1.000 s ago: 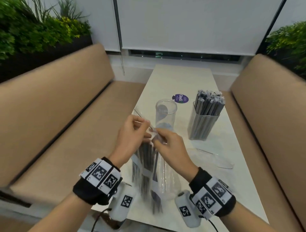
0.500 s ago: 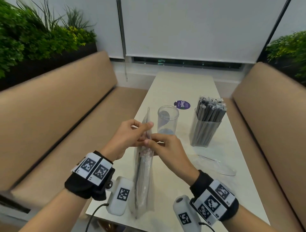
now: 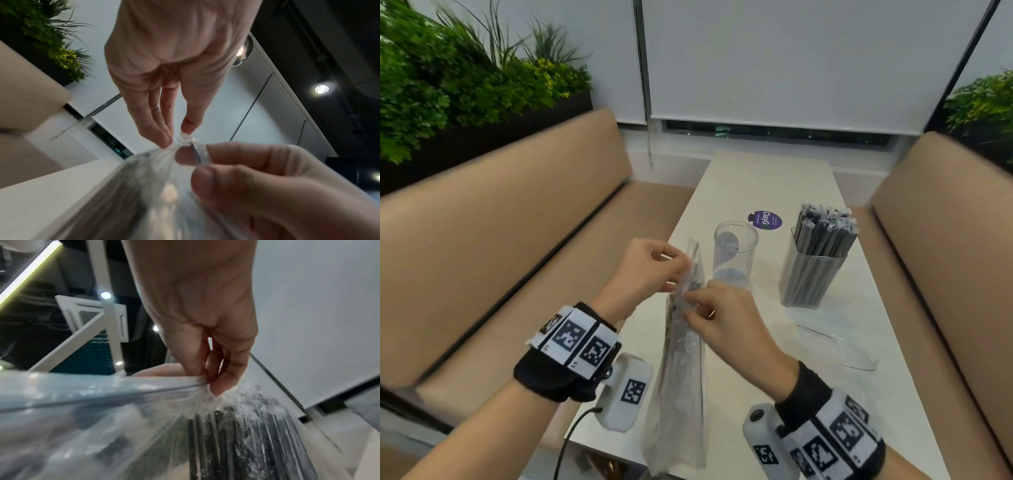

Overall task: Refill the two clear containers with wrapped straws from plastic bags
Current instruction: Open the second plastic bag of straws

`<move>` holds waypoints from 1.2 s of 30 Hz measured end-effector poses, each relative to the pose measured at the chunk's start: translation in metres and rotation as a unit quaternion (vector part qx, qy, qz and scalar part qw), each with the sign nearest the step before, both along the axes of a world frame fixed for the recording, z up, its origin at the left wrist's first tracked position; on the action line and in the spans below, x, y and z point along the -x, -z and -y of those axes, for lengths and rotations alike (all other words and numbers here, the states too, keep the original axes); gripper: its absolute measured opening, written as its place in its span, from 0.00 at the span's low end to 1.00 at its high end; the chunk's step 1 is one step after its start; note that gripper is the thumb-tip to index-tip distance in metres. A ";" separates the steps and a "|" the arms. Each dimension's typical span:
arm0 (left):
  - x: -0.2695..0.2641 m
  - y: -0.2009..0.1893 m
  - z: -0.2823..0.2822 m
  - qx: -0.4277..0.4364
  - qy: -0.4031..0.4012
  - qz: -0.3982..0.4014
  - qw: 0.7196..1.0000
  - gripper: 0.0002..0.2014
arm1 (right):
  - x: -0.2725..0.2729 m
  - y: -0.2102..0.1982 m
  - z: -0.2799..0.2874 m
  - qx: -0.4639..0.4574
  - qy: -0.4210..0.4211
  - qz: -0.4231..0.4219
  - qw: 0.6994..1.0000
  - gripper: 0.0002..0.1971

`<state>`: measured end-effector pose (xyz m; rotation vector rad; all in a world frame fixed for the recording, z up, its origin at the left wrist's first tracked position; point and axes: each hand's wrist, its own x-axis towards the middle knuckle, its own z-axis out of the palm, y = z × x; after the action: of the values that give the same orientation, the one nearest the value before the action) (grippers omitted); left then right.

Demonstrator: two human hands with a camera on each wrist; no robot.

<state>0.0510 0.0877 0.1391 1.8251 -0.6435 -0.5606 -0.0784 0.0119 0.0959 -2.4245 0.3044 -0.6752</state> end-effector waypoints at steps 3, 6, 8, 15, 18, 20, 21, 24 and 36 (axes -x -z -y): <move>-0.004 -0.006 -0.001 -0.035 0.027 0.031 0.999 0.07 | 0.002 0.006 -0.009 0.051 -0.011 0.005 0.999 0.09; -0.005 -0.014 -0.007 -0.006 0.046 -0.002 0.999 0.10 | 0.004 0.000 -0.007 -0.091 0.011 0.016 0.996 0.09; 0.000 -0.018 -0.011 0.015 0.074 -0.037 0.996 0.07 | 0.001 -0.013 -0.001 -0.264 0.032 0.026 0.964 0.18; 0.020 -0.016 -0.015 0.033 0.115 -0.041 0.992 0.08 | -0.009 -0.027 0.017 -0.449 -0.044 0.050 0.891 0.12; 0.024 -0.013 -0.010 0.018 0.078 0.017 0.997 0.04 | -0.006 -0.022 0.023 -0.433 -0.062 0.040 0.899 0.13; 0.024 -0.007 -0.009 -0.011 0.012 0.207 0.978 0.09 | -0.003 -0.017 0.028 -0.390 -0.036 0.038 0.919 0.15; 0.023 -0.007 -0.010 -0.019 -0.023 0.301 0.953 0.10 | 0.000 -0.015 0.031 -0.372 -0.018 0.036 0.927 0.16; 0.018 -0.008 -0.016 -0.015 -0.022 0.405 0.914 0.07 | 0.009 -0.014 0.043 -0.370 0.014 0.014 0.929 0.17; 0.015 -0.003 -0.015 0.045 0.018 0.162 0.986 0.03 | -0.006 -0.033 0.026 -0.334 -0.013 -0.020 0.942 0.13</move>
<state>0.0360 0.1031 0.1426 1.8372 -0.9064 -0.2523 -0.0728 -0.0138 0.1285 -1.7868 0.4355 -0.4165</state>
